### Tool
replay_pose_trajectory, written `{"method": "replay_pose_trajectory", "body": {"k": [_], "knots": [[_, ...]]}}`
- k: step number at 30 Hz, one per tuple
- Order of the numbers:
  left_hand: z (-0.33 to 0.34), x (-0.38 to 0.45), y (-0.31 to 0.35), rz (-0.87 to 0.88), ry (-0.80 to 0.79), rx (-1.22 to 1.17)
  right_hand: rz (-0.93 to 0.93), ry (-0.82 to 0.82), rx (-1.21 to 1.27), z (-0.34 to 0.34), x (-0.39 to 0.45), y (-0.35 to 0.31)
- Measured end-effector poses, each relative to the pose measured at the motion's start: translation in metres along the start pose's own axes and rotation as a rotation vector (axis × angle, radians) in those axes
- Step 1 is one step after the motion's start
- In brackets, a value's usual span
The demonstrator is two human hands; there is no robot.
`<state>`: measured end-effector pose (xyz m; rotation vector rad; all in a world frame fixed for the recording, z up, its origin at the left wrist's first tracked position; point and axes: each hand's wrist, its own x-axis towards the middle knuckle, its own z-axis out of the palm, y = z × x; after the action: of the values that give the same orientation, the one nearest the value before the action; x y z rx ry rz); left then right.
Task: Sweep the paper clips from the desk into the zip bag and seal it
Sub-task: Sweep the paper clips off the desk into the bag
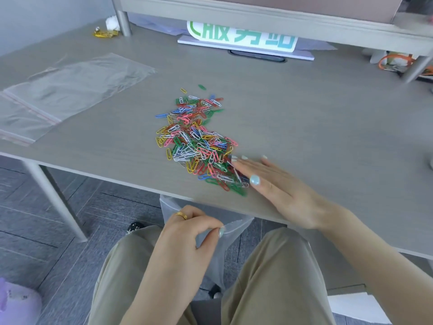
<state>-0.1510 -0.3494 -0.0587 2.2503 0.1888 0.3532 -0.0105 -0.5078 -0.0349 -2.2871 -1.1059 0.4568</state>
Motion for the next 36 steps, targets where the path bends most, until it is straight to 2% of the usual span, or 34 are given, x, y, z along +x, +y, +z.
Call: {"method": "replay_pose_trajectory", "body": {"k": [4, 6, 10, 14, 19, 23, 30, 36], "knots": [[0.005, -0.002, -0.001, -0.001, 0.026, -0.029, 0.038, 0.103, 0.046, 0.005, -0.016, -0.002], [0.007, -0.002, 0.000, 0.006, 0.028, -0.034, 0.110, 0.143, -0.059, 0.003, -0.025, 0.005], [0.008, -0.004, 0.002, 0.027, 0.053, -0.023, 0.073, 0.070, -0.312, 0.010, -0.038, 0.003], [0.010, -0.005, 0.002, 0.039, 0.061, -0.012, -0.019, 0.025, -0.421, 0.024, -0.039, -0.016], [0.008, -0.006, 0.003, 0.040, 0.069, -0.006, -0.077, 0.080, -0.429, 0.040, -0.041, -0.028], [0.009, -0.006, 0.006, 0.041, 0.072, -0.018, -0.054, 0.139, -0.461, 0.049, -0.039, -0.035], [0.004, -0.006, 0.001, 0.035, 0.084, 0.001, -0.105, 0.088, -0.366, 0.048, -0.040, -0.040], [0.002, -0.004, 0.002, 0.040, 0.093, -0.006, 0.074, 0.142, -0.293, 0.018, -0.014, -0.016]]}}
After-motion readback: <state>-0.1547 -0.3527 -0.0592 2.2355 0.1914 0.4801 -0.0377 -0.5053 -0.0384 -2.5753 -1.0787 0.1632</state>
